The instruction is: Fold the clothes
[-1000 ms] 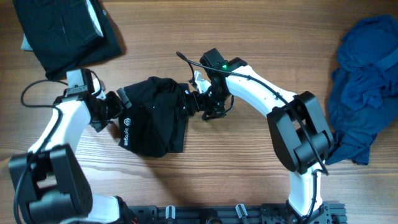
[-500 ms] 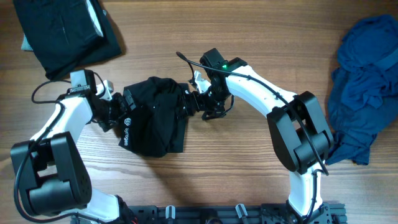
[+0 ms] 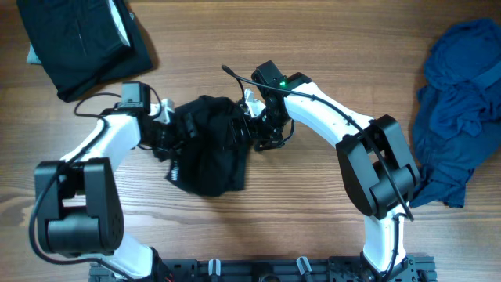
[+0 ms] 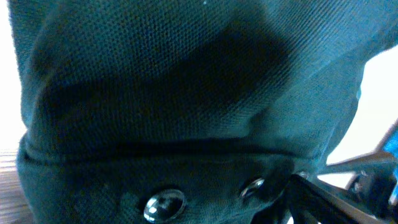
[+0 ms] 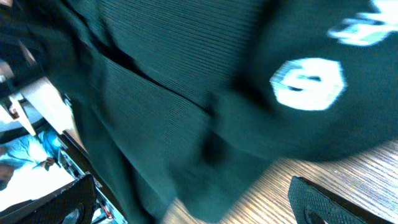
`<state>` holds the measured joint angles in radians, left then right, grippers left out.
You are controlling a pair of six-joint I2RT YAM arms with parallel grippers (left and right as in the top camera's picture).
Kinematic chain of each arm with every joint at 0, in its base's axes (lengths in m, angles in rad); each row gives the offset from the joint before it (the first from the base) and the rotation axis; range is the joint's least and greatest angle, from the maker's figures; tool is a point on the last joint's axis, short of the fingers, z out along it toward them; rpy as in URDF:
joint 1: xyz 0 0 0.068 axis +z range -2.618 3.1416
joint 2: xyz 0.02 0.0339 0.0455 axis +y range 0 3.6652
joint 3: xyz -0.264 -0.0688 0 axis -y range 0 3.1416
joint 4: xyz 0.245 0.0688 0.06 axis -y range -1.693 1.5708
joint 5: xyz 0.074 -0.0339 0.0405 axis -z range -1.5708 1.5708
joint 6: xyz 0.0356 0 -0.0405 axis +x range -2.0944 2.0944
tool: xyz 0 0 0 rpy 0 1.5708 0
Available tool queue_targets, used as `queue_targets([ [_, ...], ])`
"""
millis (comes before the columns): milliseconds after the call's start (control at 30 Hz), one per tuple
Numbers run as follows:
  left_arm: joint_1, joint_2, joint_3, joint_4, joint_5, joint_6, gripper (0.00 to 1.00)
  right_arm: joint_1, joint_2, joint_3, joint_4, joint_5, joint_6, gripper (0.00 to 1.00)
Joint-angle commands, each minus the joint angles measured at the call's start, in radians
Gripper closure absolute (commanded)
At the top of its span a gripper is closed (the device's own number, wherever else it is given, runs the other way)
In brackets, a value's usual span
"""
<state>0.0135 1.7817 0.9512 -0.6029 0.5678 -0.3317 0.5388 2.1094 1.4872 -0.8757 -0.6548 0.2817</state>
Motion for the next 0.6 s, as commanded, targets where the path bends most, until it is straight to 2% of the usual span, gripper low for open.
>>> queue_targets([
  [0, -0.056, 0.085, -0.064, -0.018, 0.069, -0.054, 0.24, 0.002, -0.030, 0.008, -0.001, -0.024, -0.020, 0.00],
  [100, -0.071, 0.085, -0.064, -0.001, 0.067, -0.124, 0.45, -0.014, -0.030, 0.008, -0.003, -0.024, -0.016, 0.00],
  [167, -0.067, 0.085, -0.064, 0.092, 0.059, -0.171, 0.78, -0.066, -0.037, 0.009, -0.034, -0.027, -0.018, 0.01],
  [233, -0.067, 0.085, -0.064, 0.139, 0.030, -0.209, 0.90, -0.096, -0.046, 0.009, -0.055, -0.027, -0.025, 0.01],
  [333, -0.066, 0.085, -0.064, 0.190, -0.044, -0.261, 0.96, -0.138, -0.064, 0.009, -0.074, -0.026, -0.048, 0.01],
  [367, -0.065, 0.085, -0.064, 0.202, -0.057, -0.261, 0.91, -0.150, -0.069, 0.009, -0.079, -0.026, -0.053, 0.00],
  [400, -0.063, 0.085, -0.064, 0.214, -0.062, -0.261, 0.80, -0.160, -0.074, 0.009, -0.083, -0.026, -0.066, 0.01],
  [433, -0.061, 0.085, -0.064, 0.220, -0.061, -0.261, 0.48, -0.167, -0.079, 0.009, -0.088, -0.026, -0.080, 0.00],
  [467, -0.061, 0.085, -0.064, 0.222, -0.061, -0.253, 0.27, -0.172, -0.080, 0.008, -0.093, -0.023, -0.093, 0.00],
  [533, -0.061, 0.085, -0.064, 0.203, -0.075, -0.246, 0.06, -0.177, -0.081, 0.008, -0.103, -0.015, -0.100, 0.01],
  [567, -0.061, 0.085, -0.064, 0.188, -0.101, -0.250, 0.02, -0.177, -0.081, 0.008, -0.106, -0.012, -0.101, 0.01],
])
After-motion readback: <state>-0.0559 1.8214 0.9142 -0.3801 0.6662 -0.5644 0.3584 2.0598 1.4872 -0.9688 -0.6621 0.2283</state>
